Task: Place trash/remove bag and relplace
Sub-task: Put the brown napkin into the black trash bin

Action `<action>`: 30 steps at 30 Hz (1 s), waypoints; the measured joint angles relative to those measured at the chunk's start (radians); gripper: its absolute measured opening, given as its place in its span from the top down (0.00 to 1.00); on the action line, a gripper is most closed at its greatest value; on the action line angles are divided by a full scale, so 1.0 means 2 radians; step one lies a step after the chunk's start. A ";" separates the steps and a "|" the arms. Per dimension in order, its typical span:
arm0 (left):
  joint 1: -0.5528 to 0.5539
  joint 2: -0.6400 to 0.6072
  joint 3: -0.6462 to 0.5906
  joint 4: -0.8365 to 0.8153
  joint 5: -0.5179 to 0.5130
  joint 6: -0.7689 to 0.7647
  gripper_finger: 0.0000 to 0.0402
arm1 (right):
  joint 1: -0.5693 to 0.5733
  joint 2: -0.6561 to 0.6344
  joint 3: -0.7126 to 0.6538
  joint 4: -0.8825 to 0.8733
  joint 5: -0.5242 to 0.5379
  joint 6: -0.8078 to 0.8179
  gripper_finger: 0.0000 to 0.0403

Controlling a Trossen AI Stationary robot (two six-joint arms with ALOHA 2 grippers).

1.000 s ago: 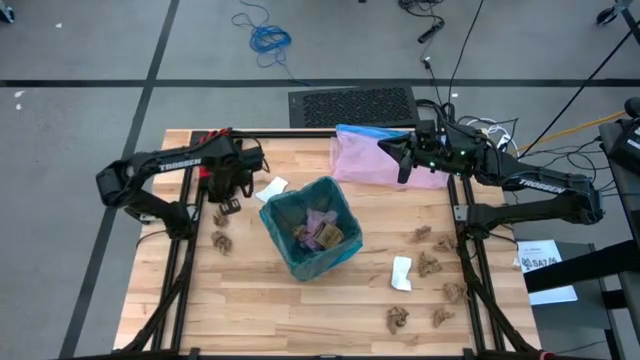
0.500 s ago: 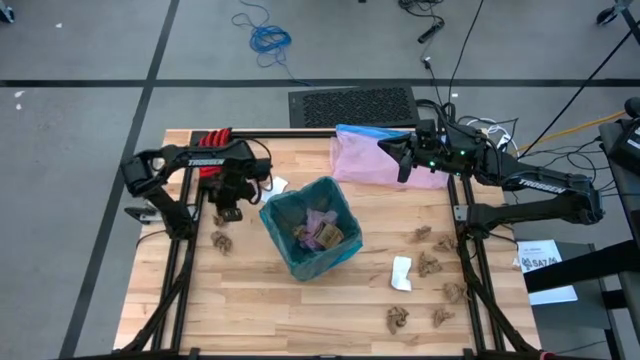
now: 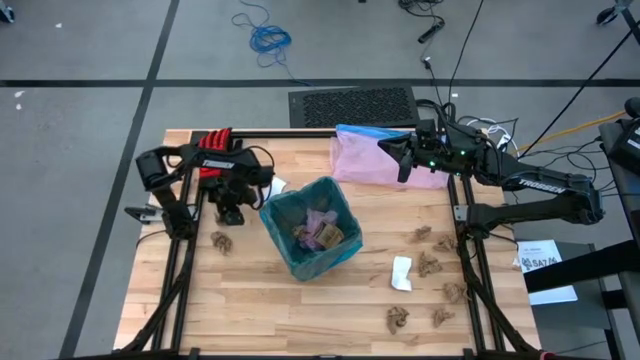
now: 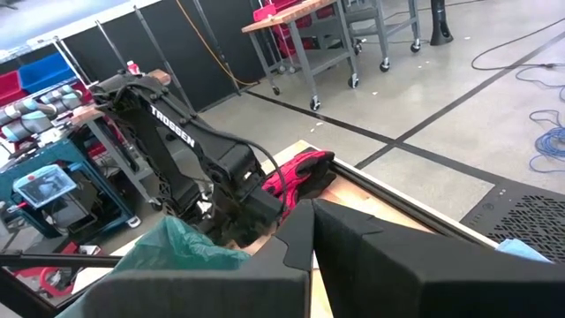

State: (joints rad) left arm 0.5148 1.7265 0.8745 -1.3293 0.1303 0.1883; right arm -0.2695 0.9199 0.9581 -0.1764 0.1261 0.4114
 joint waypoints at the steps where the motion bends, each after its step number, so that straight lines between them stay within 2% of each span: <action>1: 0.000 0.005 0.000 0.001 -0.006 0.000 0.59 | 0.000 0.000 0.000 0.000 0.000 0.000 1.00; 4: 0.000 0.015 0.000 0.005 -0.020 0.001 0.68 | 0.000 0.000 0.000 0.000 0.000 0.000 1.00; 8: 0.000 0.017 0.000 0.015 -0.022 0.001 0.91 | 0.000 0.000 0.000 0.000 0.000 0.000 1.00; 10: 0.000 0.016 0.002 0.017 -0.022 0.000 0.97 | 0.000 0.000 0.000 0.000 0.000 0.000 1.00; 19: 0.010 -0.017 0.070 -0.036 -0.051 -0.026 1.00 | 0.000 0.000 0.000 0.000 0.000 -0.004 1.00; 25: 0.019 -0.064 0.147 -0.067 -0.063 -0.065 1.00 | 0.000 0.000 0.000 0.000 0.002 -0.006 1.00; 30: 0.039 -0.097 0.222 -0.098 -0.105 -0.101 1.00 | 0.000 0.000 0.000 0.000 0.003 -0.018 1.00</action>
State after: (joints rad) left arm 0.5926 1.5318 1.3180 -1.5259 -0.0790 -0.0130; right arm -0.2691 0.9199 0.9581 -0.1764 0.1314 0.3758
